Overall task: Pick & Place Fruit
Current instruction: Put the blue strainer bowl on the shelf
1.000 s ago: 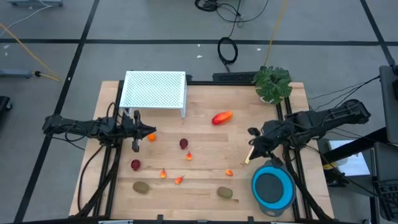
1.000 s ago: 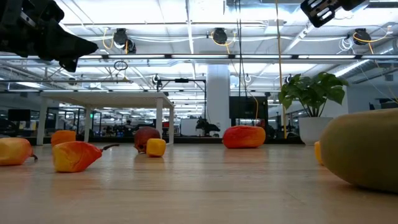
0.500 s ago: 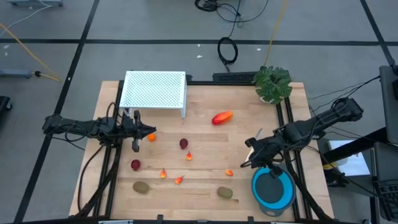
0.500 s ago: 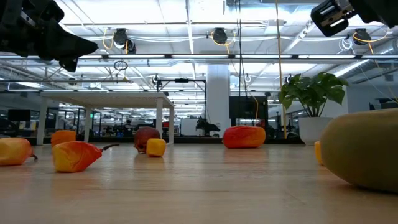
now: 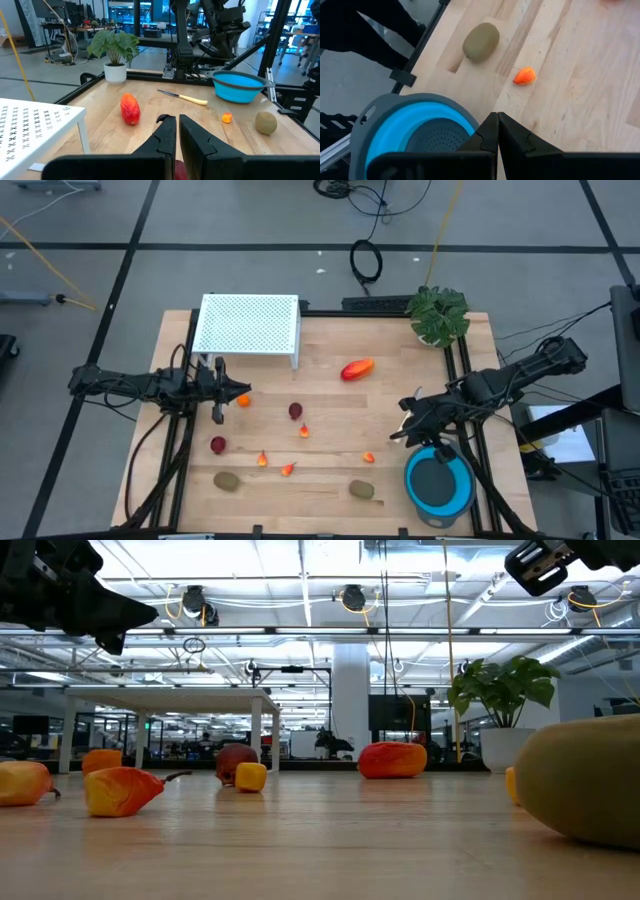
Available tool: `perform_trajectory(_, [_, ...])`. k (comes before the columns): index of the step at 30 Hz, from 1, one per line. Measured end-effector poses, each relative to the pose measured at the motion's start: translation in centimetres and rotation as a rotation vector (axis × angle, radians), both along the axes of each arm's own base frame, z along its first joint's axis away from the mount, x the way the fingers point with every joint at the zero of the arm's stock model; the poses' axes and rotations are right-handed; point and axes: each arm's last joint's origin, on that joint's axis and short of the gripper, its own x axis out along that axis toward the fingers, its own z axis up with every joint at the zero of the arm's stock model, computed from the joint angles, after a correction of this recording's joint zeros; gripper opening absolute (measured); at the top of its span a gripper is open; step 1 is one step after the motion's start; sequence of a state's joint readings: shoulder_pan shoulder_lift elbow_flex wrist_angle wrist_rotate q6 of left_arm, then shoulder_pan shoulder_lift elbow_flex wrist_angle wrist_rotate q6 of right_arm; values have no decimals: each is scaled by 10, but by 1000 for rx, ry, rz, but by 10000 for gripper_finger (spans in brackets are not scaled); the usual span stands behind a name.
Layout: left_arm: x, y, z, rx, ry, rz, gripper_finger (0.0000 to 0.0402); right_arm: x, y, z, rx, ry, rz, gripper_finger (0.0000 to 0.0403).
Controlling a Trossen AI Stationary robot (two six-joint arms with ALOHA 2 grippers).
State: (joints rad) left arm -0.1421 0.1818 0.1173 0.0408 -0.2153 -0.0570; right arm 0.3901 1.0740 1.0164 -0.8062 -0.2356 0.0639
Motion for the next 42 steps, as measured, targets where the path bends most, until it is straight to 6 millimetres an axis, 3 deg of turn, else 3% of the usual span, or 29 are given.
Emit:
perform_trajectory(18, [0, 0, 2, -3, -23, 1, 21, -3, 1, -10, -146, 38, 111, 9])
perform_trajectory(33, [0, 0, 2, -3, -23, 0, 21, 0, 18, -31, -222, 180, 219, 190])
perform_trajectory(37, [0, 0, 2, -3, -23, 0, 21, 3, 21, -39, -252, 212, 259, 210])
perform_trajectory(42, [0, 0, 2, -3, -23, 2, 21, 9, 24, -47, -272, 241, 288, 207])
